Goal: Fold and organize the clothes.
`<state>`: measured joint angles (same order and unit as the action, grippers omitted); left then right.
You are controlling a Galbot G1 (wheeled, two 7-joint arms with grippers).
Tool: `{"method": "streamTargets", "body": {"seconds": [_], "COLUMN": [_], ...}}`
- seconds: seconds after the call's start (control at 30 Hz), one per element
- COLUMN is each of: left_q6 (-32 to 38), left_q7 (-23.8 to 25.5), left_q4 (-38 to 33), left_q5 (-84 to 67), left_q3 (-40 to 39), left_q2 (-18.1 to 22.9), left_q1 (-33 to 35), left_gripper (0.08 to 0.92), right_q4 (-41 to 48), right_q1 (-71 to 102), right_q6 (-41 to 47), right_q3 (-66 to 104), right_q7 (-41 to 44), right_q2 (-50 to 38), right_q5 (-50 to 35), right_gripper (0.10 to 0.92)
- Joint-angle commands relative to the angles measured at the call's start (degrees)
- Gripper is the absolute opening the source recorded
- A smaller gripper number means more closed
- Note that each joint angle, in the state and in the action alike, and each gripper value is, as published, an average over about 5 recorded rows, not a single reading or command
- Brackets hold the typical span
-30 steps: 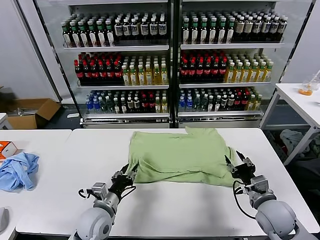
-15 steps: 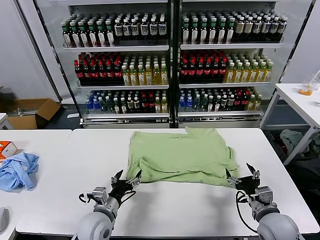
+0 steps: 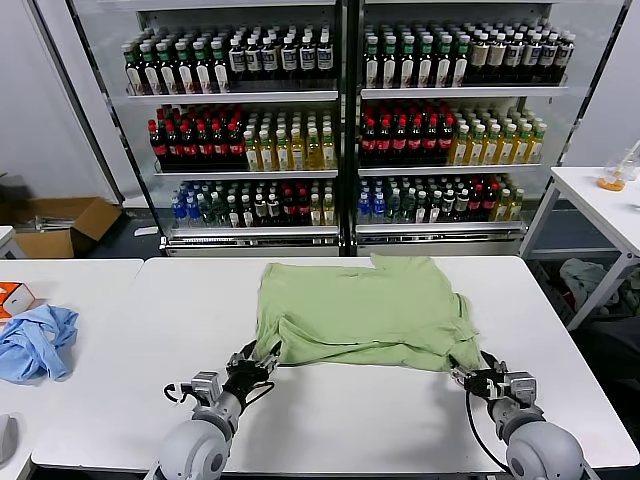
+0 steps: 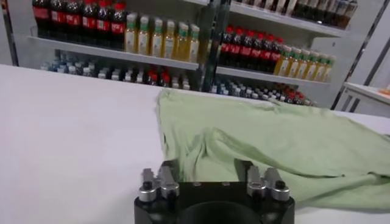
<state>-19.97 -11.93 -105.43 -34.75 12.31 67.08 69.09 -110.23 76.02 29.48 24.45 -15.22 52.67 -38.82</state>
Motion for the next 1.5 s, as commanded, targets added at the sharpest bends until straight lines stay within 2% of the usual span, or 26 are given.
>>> {"method": "streamTargets", "body": {"seconds": [0.03, 0.47, 0.57, 0.8, 0.87, 0.97, 1.43, 1.5], "left_q6": [-0.3, -0.4, -0.2, 0.2, -0.1, -0.8, -4.1, -4.4], "left_q7": [0.5, 2.1, 2.1, 1.3, 1.2, 1.0, -1.0, -0.9], "left_q4": [1.3, 0.4, 0.9, 1.4, 1.3, 1.1, 1.8, 1.5], "left_q5": [-0.7, -3.4, -3.2, 4.9, 7.1, 9.1, 13.0, 13.0], "left_q3": [-0.6, 0.1, 0.5, 0.6, 0.1, -0.7, -1.9, -1.9], "left_q2": [-0.1, -1.1, -1.4, -2.0, -2.1, -1.9, -1.6, -1.8], "left_q1": [-0.8, -0.6, -0.5, -0.3, -0.2, -0.2, -1.1, -0.8], "left_gripper": [0.473, 0.114, 0.086, 0.084, 0.084, 0.121, 0.523, 0.575], "right_q4": [1.2, -0.4, -0.4, -0.3, -0.3, -0.5, -0.2, -0.2], "right_q1": [-1.1, 1.2, 1.5, 1.0, 0.8, 0.7, 0.0, -0.1], "right_q6": [1.9, 1.8, 1.8, 2.6, 3.1, 3.5, 3.5, 3.4], "right_q3": [-0.5, 0.7, 0.8, 0.6, 0.5, 0.5, 0.3, 0.2], "right_q7": [-0.3, 1.4, 1.8, 1.7, 1.6, 1.7, 2.2, 2.4], "right_q2": [-0.2, -2.3, -2.6, -2.6, -2.6, -2.8, -3.7, -3.7], "right_q5": [-3.8, -2.5, -1.9, -0.1, 0.1, 0.3, 0.4, 0.4], "right_gripper": [0.490, 0.134, 0.114, 0.116, 0.135, 0.205, 0.610, 0.640]}}
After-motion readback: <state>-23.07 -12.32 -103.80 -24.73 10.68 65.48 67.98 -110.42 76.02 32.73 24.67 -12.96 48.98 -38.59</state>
